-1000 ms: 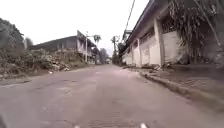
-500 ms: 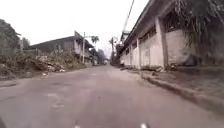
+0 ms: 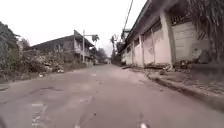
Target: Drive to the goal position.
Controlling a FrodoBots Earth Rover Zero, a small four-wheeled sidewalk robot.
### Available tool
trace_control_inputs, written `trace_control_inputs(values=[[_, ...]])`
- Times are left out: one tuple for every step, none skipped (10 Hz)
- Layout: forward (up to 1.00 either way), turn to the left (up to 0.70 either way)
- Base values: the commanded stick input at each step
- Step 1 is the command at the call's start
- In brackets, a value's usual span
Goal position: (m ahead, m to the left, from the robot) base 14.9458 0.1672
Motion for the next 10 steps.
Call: trace_control_inputs(values=[[1.0,0.0],[1.0,0.0],[1.0,0.0],[1.0,0.0],[1.0,0.0],[1.0,0.0],[1.0,0.0],[1.0,0.0],[1.0,0.0],[1.0,-0.1]])
